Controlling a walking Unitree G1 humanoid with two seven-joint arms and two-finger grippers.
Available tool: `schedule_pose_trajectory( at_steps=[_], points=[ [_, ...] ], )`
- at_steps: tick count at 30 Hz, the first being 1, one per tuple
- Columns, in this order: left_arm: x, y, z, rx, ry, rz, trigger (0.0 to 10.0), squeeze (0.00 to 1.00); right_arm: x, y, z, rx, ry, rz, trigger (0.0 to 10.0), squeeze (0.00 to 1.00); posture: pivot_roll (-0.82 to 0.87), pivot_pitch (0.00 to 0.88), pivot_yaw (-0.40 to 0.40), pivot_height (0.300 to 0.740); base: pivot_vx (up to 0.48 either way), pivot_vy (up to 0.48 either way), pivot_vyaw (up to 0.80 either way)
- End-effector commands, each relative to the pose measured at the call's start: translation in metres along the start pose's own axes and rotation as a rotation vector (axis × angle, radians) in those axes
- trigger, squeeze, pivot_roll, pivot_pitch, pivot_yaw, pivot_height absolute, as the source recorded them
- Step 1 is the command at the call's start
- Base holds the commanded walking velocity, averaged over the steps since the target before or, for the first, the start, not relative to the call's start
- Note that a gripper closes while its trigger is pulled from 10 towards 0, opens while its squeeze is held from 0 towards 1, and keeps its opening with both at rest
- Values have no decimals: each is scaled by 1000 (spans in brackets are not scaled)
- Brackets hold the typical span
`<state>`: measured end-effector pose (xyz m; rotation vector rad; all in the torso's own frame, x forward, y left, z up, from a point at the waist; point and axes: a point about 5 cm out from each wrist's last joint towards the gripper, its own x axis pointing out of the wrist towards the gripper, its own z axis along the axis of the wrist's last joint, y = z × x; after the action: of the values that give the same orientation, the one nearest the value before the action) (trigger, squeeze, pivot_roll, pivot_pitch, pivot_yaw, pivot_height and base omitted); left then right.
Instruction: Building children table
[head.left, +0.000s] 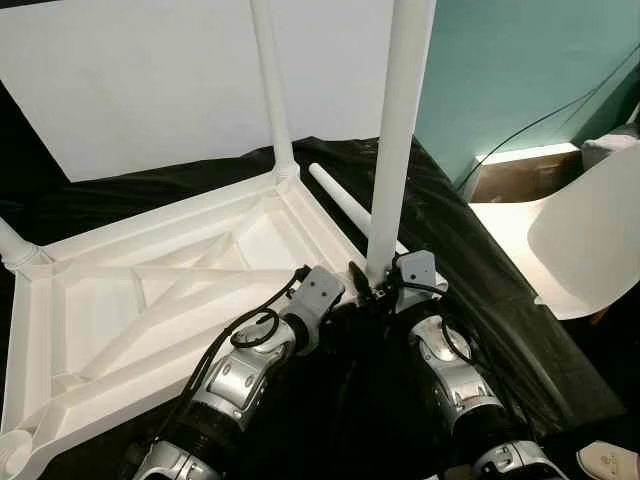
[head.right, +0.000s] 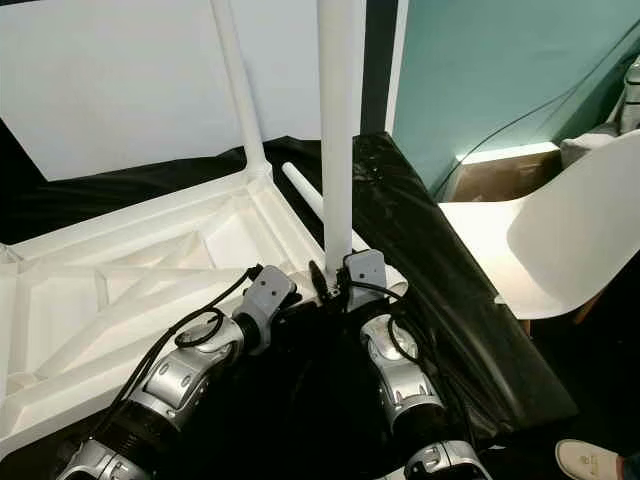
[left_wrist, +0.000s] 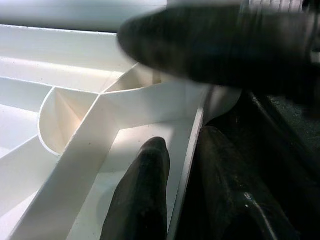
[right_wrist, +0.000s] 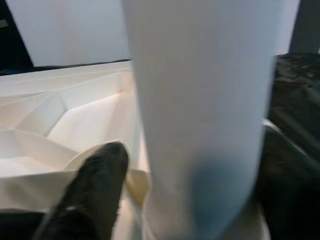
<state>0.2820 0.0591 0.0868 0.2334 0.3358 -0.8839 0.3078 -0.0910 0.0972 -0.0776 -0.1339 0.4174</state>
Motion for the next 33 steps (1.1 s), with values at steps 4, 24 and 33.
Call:
schedule_pose_trajectory(
  at_steps=[4,24,33],
  points=[
    [2,-15,-39,-67,178,-117,10000,0,6,-12,-1,3,58,166,10000,0,63,0,29,740,0,0,0],
    [7,-14,-36,-64,165,-112,10000,0,2,-41,1,-190,231,601,0,0,43,0,16,740,0,0,0],
    [9,-15,-36,-73,159,-108,10000,0,-2,-26,-16,-37,154,226,0,0,45,0,12,740,0,0,0]
  ],
)
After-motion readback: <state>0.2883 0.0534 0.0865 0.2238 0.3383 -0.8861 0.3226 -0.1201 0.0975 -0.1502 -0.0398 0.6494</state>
